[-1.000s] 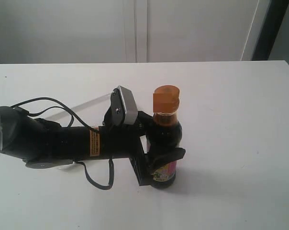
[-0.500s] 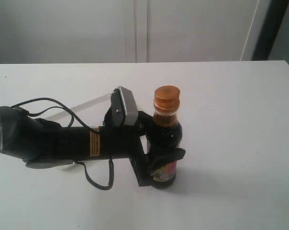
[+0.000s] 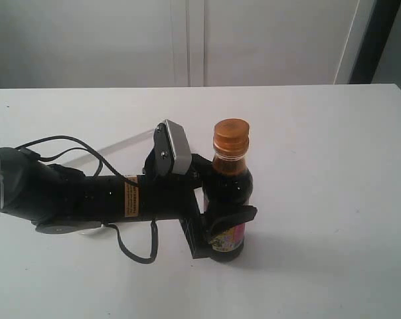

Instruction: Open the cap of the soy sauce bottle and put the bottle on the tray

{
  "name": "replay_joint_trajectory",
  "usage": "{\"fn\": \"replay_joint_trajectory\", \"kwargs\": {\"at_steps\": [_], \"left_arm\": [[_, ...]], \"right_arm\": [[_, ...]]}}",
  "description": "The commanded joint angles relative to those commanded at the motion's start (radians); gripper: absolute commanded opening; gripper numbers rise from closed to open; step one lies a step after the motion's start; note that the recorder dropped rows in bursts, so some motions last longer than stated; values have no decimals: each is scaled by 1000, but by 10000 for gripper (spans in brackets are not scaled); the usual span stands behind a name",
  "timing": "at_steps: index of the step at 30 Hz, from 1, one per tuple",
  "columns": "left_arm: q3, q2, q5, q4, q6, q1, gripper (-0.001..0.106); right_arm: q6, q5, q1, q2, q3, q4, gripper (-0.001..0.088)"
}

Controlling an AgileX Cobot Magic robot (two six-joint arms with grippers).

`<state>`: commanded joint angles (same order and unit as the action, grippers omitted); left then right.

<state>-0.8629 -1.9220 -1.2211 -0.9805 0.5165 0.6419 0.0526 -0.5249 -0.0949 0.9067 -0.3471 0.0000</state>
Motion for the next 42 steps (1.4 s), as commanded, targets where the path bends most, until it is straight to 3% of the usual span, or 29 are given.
{"fn": "replay_joint_trajectory", "kwargs": {"at_steps": [4,9,18,20,26,35,42], "left_arm": [[0,0,0,0,0,0,0],[0,0,0,0,0,0,0],[0,0,0,0,0,0,0],[0,0,0,0,0,0,0],[0,0,0,0,0,0,0],[0,0,0,0,2,0,0],[0,0,0,0,2,0,0]], "right_arm": [[-14,-19,-53,58,6,0,0],[-31,-136,-119,118,47,0,0],[-151,-255,-261,243,72,0,0],[-203,-259,-293,279,66,27,0],[-446,-239,-393,345,34,270,0],[-670,-187,-515,389,-25,353,0],[-739,-149,-574,393,-63,364,0]]}}
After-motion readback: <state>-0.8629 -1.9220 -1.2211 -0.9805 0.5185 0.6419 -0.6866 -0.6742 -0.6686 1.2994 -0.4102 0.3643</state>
